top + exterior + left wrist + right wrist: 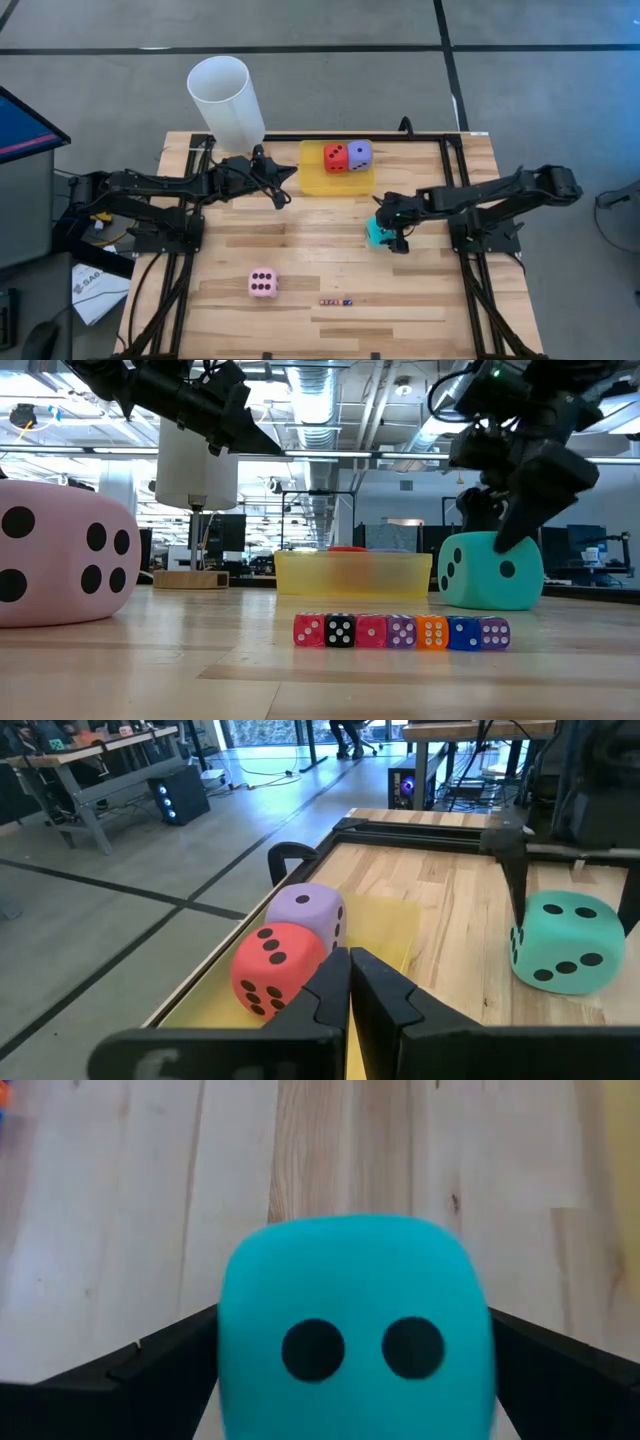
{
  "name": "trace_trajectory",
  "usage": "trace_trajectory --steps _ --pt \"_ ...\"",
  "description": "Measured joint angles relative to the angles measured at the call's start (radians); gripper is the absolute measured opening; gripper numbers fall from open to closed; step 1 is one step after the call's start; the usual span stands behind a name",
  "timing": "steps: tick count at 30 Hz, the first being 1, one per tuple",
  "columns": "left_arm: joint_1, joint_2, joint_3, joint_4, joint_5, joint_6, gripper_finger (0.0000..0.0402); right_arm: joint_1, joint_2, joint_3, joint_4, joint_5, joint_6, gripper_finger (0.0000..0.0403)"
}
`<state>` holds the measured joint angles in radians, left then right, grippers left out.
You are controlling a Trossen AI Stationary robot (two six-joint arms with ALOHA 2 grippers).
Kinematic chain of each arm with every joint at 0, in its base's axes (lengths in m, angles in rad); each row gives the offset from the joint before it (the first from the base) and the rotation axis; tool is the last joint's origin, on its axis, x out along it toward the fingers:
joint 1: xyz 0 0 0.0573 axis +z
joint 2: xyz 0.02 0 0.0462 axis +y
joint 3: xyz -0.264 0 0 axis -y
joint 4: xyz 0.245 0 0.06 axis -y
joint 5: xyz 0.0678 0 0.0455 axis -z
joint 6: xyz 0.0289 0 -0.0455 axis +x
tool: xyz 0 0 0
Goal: Pick & Place Dice
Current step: Put the big light blue dice into the yellow bin
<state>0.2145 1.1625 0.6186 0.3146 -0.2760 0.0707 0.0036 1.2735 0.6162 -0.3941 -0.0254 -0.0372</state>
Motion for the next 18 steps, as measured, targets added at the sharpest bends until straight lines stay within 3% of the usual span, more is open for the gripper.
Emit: trace_trajectory --steps 6,18 --pt "0.000 0.000 0.000 0.000 0.000 0.000 0.0002 0.001 0.086 -0.004 -0.014 0.000 0.000 0.0401" --pt "0.000 0.000 0.000 0.000 0.000 0.000 0.0002 0.001 0.081 -0.004 0.004 0.000 0.004 0.0400"
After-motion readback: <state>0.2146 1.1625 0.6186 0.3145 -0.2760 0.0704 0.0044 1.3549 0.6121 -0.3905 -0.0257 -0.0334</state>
